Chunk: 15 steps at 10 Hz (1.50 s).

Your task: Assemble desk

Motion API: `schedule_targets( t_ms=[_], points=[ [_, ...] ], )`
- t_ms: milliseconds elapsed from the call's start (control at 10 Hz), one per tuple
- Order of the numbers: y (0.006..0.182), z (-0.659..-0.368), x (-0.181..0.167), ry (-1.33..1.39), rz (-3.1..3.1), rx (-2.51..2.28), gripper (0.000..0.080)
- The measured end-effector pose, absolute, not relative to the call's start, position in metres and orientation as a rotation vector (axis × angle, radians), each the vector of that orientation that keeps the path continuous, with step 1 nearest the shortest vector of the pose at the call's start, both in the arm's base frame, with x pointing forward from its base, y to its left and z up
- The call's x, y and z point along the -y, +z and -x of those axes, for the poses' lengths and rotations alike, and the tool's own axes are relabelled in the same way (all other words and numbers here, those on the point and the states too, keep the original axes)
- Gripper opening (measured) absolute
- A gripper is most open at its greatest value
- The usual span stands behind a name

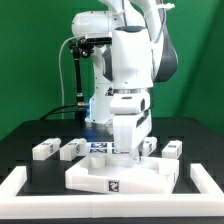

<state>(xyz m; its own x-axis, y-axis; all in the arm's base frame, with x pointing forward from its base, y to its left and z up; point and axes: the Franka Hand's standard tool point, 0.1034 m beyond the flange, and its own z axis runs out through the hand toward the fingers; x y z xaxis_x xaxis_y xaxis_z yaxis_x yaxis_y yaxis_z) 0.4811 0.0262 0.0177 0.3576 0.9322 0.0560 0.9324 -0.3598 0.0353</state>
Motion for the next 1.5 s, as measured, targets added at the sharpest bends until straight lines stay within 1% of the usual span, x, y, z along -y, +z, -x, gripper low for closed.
schedule_targets(
  t_ms=[500,700,800,900,1400,1500],
  points=[
    [0.018,-0.482,-0.026,-0.103,2.559,1.818,0.0057],
    [0.018,-0.500,-0.024,-0.131,2.361,2.098,0.0057],
    [0.018,-0.505,-0.035,-0.146,2.336,2.132,0.0057],
    [0.018,-0.507,-0.041,-0.149,2.319,2.155,0.0057],
    [0.018,-0.509,-0.038,-0.144,2.317,2.162,0.0057],
    [0.020,-0.516,-0.037,-0.140,2.270,2.221,0.0057]
  ],
)
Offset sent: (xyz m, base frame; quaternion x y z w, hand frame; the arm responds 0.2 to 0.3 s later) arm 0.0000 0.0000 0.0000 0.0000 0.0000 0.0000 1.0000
